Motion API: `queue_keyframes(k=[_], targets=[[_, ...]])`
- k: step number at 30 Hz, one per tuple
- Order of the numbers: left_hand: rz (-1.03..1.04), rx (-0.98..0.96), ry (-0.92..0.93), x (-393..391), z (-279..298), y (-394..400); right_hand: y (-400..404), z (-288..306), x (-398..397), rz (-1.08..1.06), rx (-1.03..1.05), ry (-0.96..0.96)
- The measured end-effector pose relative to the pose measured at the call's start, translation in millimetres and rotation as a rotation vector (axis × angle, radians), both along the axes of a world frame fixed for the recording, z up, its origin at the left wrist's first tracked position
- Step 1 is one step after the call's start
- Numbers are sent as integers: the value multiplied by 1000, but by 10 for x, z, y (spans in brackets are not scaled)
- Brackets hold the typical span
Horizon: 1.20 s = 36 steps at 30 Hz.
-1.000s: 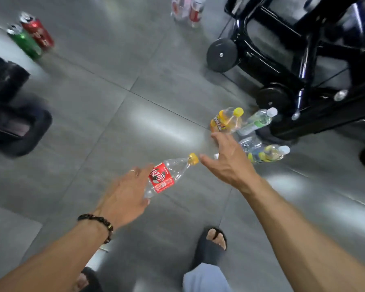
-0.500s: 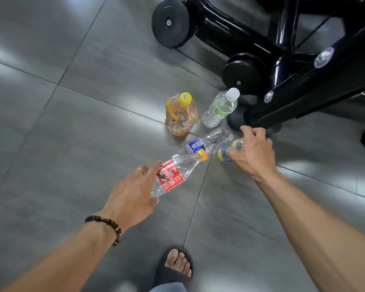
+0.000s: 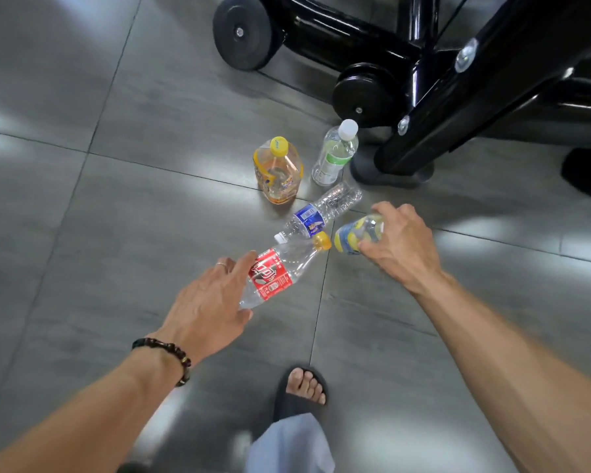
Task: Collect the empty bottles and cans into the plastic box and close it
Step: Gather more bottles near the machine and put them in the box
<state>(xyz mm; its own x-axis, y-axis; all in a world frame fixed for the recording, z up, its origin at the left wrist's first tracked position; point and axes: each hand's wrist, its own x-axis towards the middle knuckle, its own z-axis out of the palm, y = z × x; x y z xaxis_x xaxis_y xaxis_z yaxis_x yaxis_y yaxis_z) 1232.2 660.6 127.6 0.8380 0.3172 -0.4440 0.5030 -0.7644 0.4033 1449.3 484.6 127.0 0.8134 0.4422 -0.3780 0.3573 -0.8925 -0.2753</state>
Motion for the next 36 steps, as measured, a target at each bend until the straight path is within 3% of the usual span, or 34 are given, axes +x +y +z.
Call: queue_keyframes(k=[8,18,25,36], targets=[[-242,56,-33,-464,1064,86,-299,1240,-852,-122,94,-91],[-587,82,-95,-1102,2314,-456,-1295,2442,-2279,-489,182,-165],[-783,49,-60,-1466,2579,-1679,-2565,2730,-3348,-719,150,-138],[-1126,80,-46,-2563,2551,-4702,-5428,2771,-5329,-1035,115,-105]])
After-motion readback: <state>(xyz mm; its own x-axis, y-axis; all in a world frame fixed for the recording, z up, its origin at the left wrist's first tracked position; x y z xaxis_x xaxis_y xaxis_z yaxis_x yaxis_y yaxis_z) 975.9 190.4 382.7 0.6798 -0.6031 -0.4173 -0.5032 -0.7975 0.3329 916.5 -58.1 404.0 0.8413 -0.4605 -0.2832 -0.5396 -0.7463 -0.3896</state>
